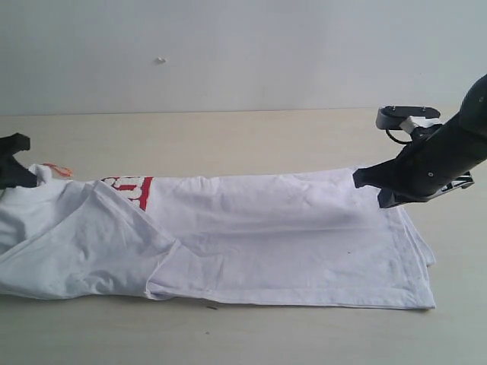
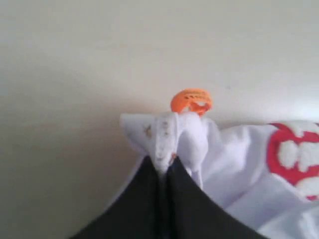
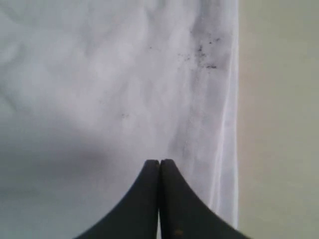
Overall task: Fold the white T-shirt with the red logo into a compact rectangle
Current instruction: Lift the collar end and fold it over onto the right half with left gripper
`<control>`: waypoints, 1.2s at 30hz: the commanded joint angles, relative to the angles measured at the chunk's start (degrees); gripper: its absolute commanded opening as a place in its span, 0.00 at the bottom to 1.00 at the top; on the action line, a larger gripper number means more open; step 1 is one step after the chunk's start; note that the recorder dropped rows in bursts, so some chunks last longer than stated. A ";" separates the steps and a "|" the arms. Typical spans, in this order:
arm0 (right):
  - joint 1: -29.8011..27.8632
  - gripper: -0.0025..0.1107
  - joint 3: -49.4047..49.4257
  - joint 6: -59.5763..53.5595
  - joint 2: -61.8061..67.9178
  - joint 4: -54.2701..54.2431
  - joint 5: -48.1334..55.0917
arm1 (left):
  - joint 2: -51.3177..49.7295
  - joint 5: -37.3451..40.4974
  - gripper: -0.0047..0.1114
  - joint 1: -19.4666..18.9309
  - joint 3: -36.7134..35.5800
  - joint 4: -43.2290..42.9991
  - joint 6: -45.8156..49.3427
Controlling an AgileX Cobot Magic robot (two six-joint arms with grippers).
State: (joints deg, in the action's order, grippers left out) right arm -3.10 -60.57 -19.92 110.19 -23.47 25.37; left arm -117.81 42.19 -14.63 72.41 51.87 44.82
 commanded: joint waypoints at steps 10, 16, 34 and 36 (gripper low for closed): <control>-0.20 0.19 -6.59 -2.80 -3.41 -8.08 11.03 | 12.37 2.72 0.04 20.22 6.93 1.49 -12.59; -0.20 0.31 -13.59 -0.47 -6.30 -4.00 21.90 | 12.52 0.72 0.04 31.69 13.32 1.28 -19.46; -5.59 0.36 -17.78 -1.91 -20.24 -15.15 38.23 | -2.66 -10.20 0.42 59.98 19.86 -0.79 -21.15; -5.59 0.36 -16.91 -1.91 -20.24 -15.31 38.10 | -3.38 -10.10 0.57 60.47 20.13 -3.46 -22.34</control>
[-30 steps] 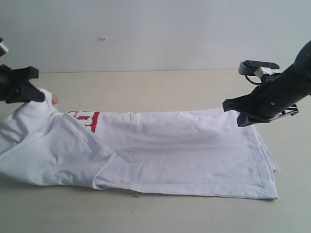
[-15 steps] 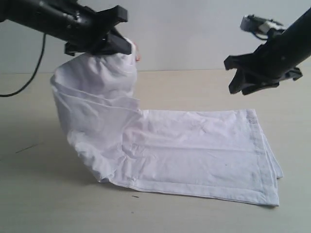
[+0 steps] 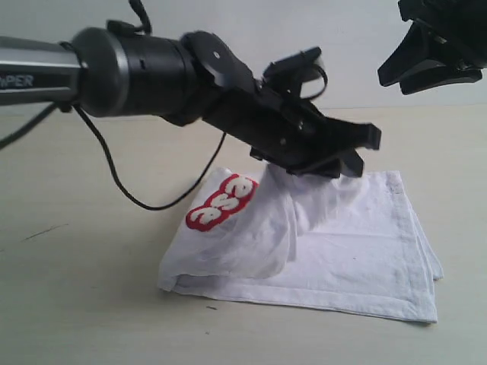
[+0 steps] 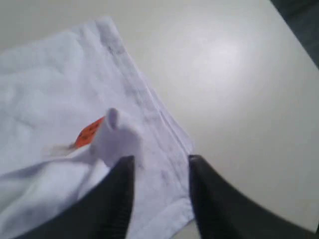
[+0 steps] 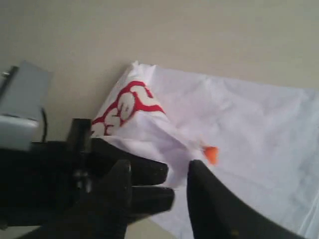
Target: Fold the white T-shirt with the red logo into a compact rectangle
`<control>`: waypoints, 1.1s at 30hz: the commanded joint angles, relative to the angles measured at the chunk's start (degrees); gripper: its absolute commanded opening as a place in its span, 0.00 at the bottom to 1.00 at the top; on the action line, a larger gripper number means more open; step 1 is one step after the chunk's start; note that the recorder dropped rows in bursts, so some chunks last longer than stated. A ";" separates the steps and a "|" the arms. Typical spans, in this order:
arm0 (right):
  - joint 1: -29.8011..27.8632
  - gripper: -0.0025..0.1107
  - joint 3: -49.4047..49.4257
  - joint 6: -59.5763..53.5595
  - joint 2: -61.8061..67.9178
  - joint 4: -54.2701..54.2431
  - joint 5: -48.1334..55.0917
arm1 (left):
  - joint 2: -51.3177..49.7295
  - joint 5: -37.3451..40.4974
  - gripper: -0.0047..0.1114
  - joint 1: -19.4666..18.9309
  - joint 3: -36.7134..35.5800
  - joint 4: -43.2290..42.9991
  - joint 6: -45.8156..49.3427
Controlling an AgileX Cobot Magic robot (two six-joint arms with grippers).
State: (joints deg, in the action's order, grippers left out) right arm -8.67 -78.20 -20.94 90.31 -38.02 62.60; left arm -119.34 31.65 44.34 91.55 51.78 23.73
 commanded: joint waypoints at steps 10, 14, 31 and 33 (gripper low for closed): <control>-0.02 0.36 13.18 -1.69 0.70 4.59 -11.18 | 5.38 7.10 0.43 -4.46 1.00 -27.78 -17.74; -0.02 0.36 14.19 -1.93 3.88 4.59 -8.72 | 10.54 8.81 0.43 -6.91 -1.20 -37.65 -23.36; -0.02 0.53 18.91 -8.58 17.32 -0.54 -9.01 | 27.00 8.96 0.43 -11.03 -17.71 -43.63 -23.23; -0.02 0.53 18.91 -10.84 17.83 -3.33 -9.55 | 28.15 8.96 0.43 -11.06 -18.92 -43.63 -23.23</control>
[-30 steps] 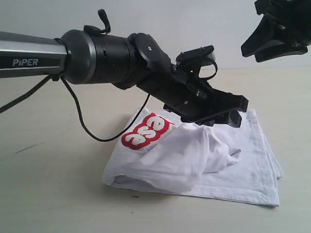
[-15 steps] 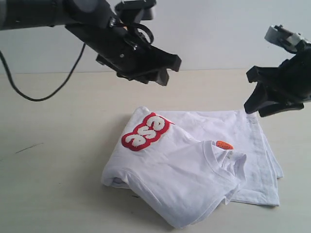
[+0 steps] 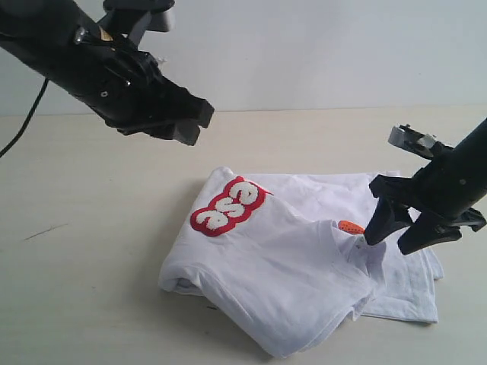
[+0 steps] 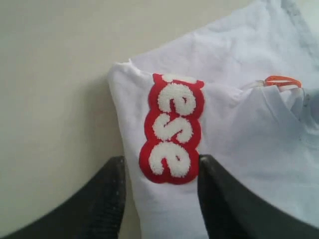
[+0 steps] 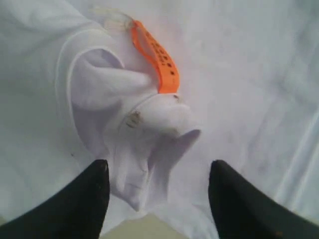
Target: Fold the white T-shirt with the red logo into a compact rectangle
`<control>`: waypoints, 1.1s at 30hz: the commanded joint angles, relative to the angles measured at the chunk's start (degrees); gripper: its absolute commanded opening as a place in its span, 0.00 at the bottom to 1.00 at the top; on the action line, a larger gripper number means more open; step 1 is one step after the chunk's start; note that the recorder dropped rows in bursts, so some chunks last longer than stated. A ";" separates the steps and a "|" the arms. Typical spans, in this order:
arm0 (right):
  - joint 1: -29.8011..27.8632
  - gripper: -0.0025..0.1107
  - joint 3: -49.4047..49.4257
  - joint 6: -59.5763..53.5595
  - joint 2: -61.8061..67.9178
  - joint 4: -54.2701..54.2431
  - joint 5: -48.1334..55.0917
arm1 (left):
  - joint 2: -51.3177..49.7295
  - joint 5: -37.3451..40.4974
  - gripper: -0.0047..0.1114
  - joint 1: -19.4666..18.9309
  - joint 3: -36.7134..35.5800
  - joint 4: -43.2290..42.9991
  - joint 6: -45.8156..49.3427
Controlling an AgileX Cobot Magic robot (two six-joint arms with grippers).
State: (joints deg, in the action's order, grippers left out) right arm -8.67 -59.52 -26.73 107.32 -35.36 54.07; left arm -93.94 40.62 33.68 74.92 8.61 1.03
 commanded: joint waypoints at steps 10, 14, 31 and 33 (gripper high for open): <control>-0.02 0.53 0.22 -4.95 3.76 -5.77 -5.19 | 11.32 -0.25 0.43 -0.40 -8.26 -0.46 -0.53; -0.02 0.53 0.22 -4.95 4.39 -6.02 -3.94 | 16.89 -0.66 0.43 -0.40 -9.72 -1.34 -0.53; 5.99 0.46 0.22 -3.38 8.08 -4.06 -9.53 | 37.17 -3.93 0.43 -0.40 -23.33 -2.38 -3.04; 5.99 0.29 0.22 -4.02 8.08 -4.06 -9.42 | 39.01 -4.56 0.43 -0.40 -23.74 -2.38 -3.29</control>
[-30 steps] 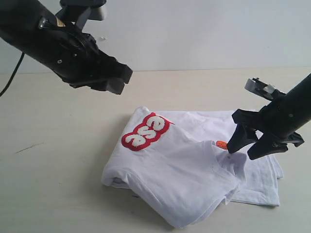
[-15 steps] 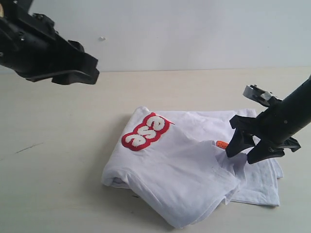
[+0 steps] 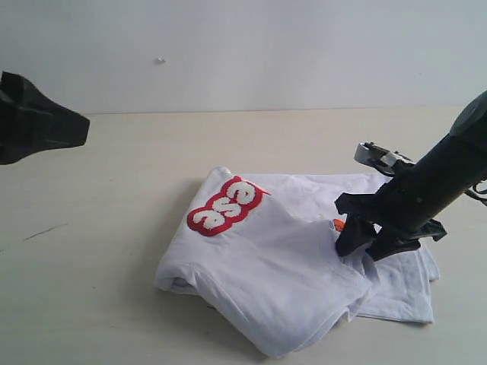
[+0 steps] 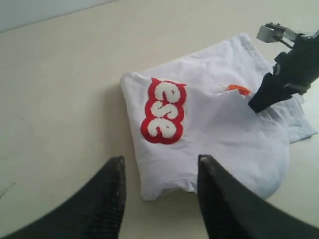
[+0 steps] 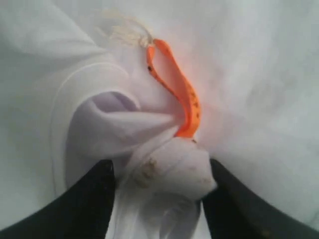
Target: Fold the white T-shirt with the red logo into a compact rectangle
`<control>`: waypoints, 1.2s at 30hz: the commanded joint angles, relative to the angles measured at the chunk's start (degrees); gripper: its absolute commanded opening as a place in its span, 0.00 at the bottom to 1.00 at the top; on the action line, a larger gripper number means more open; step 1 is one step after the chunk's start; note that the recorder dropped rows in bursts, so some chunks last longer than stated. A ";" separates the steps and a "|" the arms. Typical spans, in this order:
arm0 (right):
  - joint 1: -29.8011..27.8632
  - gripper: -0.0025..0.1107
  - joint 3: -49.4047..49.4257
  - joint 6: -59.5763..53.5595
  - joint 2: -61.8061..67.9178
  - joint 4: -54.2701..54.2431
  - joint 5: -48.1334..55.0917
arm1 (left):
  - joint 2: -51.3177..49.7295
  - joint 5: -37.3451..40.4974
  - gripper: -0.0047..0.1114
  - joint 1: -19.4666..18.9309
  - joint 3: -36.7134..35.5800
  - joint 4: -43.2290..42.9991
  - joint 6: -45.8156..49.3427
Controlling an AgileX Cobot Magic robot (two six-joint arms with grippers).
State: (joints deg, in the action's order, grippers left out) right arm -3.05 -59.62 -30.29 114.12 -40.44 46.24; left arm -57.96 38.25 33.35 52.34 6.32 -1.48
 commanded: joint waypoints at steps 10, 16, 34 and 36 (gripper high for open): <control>0.36 0.02 -8.19 1.15 -9.55 8.62 1.76 | 5.03 -2.45 0.43 -0.06 -1.16 0.03 -1.74; 0.36 0.02 -13.86 13.96 -18.28 27.38 1.29 | 5.03 -2.45 0.43 -0.06 -1.16 0.03 -1.74; 0.36 0.47 -14.47 45.26 -10.35 71.76 -4.76 | 5.03 -1.42 0.43 -0.06 -1.16 0.78 -1.74; 0.36 0.47 -14.47 46.49 -8.49 71.38 -1.61 | 5.03 -1.33 0.43 -0.06 -1.16 1.01 -1.74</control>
State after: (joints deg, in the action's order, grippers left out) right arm -2.64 -73.81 14.96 104.33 30.74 42.59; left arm -53.30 36.93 33.35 51.53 6.56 -2.82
